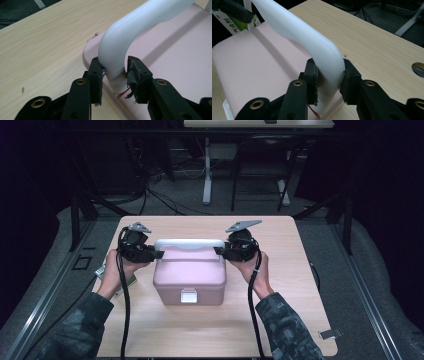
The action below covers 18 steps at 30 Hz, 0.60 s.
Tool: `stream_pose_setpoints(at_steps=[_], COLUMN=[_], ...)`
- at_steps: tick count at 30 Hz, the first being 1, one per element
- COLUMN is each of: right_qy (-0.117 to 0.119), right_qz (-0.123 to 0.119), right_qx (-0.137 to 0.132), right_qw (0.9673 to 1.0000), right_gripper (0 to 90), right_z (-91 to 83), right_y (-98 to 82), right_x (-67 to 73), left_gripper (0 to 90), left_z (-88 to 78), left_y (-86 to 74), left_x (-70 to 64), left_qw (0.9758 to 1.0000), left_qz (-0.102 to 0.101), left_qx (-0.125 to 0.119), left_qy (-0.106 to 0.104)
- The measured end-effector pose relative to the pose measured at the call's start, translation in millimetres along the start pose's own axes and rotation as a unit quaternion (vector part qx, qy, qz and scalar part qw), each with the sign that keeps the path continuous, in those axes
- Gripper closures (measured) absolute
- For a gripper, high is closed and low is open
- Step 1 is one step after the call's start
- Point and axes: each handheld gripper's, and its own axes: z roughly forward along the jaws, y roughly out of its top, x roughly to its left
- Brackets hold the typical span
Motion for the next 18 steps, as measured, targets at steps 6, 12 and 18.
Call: stream_pose_setpoints(at_steps=[6,12,18], right_qy=[-0.004,-0.013,-0.016], right_qz=[-0.007,-0.014,-0.008], right_qx=[-0.003,-0.005,-0.008], right_qw=[1.0,0.9998,0.9998], right_gripper=[70.0,69.9,69.8], right_z=[-9.9,-19.9,-28.4], right_y=[-6.5,-12.5,-19.2], right_x=[0.6,-1.0,-5.5], left_gripper=[67.4,68.5,68.9], left_z=[0.7,3.8,7.3], left_y=[-0.1,1.1,4.0], left_x=[-11.6,-20.5,-29.7], left_qw=[0.9999,0.9997,0.9994], left_qz=[0.011,0.016,0.022], left_qx=[-0.002,-0.009,-0.015], left_qy=[-0.008,-0.016,-0.02])
